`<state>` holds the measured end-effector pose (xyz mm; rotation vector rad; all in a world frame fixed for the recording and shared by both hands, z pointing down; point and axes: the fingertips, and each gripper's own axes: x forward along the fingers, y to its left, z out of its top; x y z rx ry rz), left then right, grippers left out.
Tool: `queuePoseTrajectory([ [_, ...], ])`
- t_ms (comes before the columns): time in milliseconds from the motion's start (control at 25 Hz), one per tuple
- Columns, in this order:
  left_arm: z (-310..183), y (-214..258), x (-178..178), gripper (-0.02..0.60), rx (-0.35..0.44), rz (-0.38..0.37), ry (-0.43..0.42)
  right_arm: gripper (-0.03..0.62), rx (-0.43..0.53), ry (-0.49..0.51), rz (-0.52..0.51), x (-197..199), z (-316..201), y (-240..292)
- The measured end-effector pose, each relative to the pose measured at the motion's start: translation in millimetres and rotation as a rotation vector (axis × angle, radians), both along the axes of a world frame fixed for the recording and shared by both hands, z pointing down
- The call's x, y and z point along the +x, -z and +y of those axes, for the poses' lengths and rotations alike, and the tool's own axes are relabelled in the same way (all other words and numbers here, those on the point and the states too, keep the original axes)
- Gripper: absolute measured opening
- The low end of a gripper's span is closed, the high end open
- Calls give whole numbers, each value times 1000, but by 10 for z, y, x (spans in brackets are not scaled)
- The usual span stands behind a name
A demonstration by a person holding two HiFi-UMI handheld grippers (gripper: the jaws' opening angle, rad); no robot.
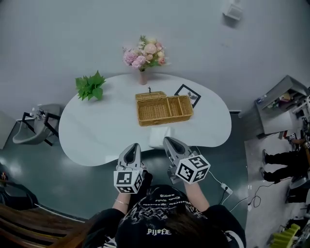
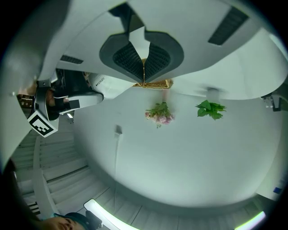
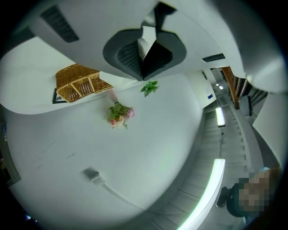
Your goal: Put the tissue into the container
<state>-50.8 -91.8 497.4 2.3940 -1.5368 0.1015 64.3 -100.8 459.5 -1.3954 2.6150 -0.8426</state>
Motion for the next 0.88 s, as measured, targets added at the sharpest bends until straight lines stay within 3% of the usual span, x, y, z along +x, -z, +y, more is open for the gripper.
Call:
queuePoseTrajectory([
  [640,-1189,-91,-306,26,-32,20,-76,25,22,-53,66,-352,-1126,90],
  [880,-1367,-117,-432,26,-44,28,-45,25,19,-24,73,-485,-1387,104],
])
